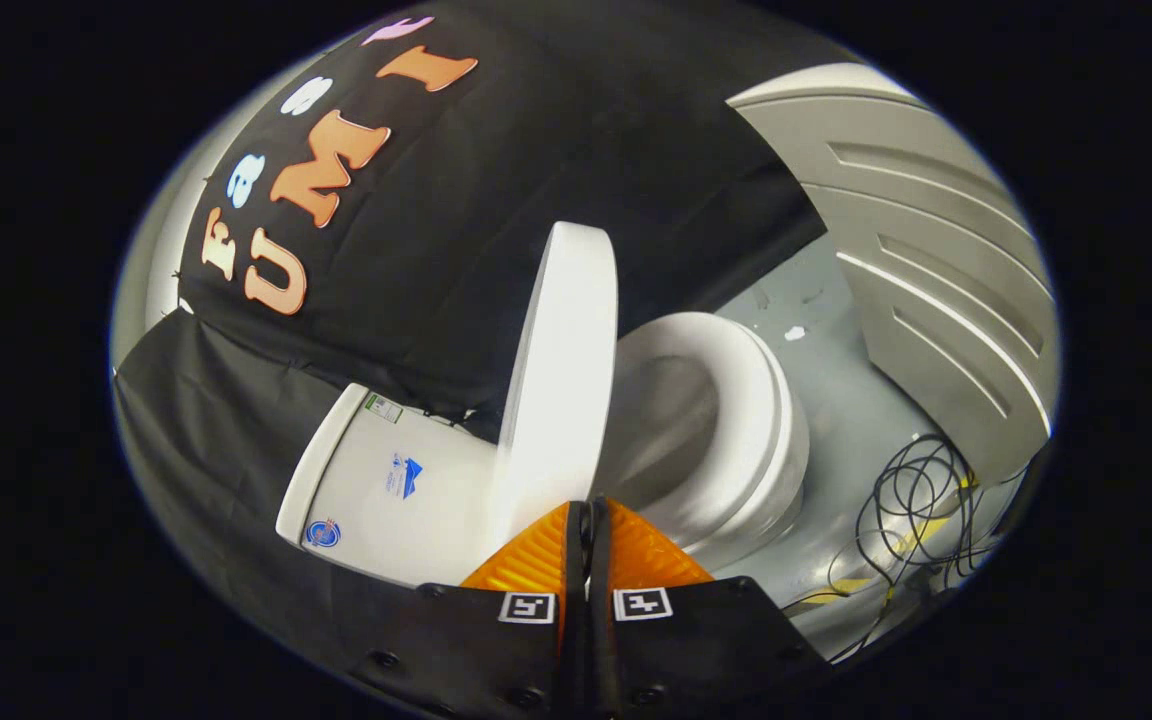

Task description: Open the toilet lid.

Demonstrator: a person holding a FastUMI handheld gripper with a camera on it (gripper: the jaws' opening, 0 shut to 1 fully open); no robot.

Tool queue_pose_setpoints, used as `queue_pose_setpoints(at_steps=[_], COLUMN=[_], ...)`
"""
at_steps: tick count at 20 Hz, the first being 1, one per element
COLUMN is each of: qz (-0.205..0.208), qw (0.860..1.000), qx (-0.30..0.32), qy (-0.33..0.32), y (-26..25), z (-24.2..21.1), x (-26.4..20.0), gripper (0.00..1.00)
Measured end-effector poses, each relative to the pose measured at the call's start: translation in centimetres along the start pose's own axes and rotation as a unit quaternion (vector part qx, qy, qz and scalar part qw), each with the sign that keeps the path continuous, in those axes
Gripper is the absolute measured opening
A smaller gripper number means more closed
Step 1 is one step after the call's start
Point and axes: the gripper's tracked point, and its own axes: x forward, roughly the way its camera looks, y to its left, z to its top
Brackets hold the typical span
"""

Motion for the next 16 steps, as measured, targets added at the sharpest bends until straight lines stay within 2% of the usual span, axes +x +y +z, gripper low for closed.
queue_pose_setpoints(at_steps=[5, 9, 16], qz=[-0.013, -0.066, -0.075], qw=[0.996, 0.988, 0.975], qx=[-0.089, -0.141, -0.207], qy=[-0.021, -0.014, -0.035], y=[4.1, 5.5, 9.5], z=[0.7, 0.8, 0.8], x=[-0.6, -0.9, -1.5], gripper=[0.08, 0.08, 0.08])
